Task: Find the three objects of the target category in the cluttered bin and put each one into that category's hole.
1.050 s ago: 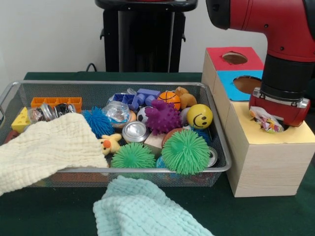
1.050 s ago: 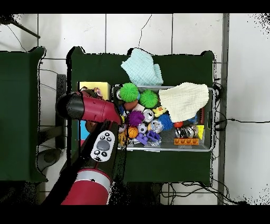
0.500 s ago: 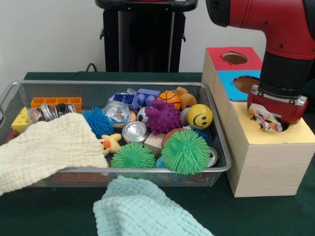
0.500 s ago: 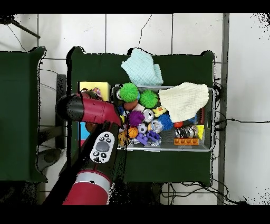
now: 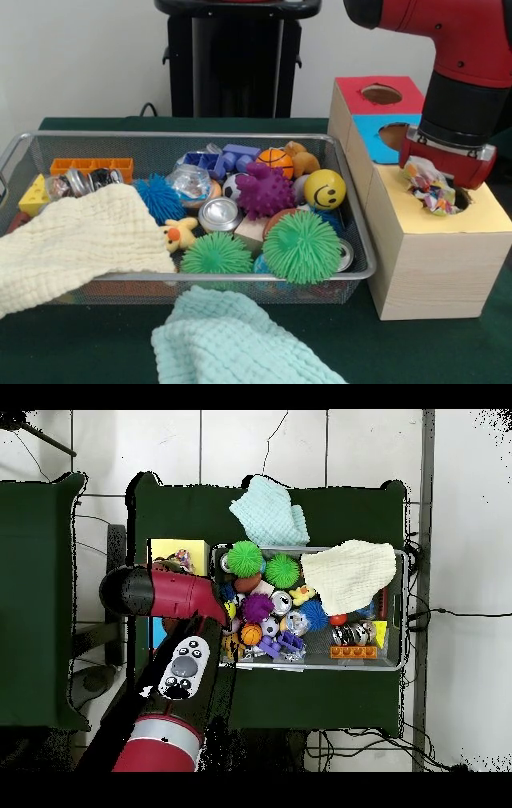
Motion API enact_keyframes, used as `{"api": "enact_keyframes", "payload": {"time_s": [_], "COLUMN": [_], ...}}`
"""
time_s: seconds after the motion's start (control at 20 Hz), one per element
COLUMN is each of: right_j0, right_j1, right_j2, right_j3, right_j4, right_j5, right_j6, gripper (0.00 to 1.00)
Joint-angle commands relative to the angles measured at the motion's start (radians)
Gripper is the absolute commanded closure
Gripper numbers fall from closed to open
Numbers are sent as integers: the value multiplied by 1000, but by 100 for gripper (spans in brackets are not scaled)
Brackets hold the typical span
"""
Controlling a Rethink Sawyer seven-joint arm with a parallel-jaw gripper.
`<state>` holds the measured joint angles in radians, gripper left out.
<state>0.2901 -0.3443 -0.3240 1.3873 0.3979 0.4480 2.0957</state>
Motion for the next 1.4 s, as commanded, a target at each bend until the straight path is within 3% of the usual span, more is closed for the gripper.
{"api": "enact_keyframes", "payload": {"time_s": [0.05,0.4,0.75,1.0,1.4], "right_j0": [-30,-25,-86,-69,-71], "right_j1": [11,-18,-112,-156,-182], "right_j2": [48,56,89,67,61], "right_j3": [79,82,175,199,138], "right_j4": [-68,-63,-73,-88,-96], "right_j5": [190,221,224,268,358], "right_j6": [75,88,24,37,47], "gripper": [100,100,100,100,100]}}
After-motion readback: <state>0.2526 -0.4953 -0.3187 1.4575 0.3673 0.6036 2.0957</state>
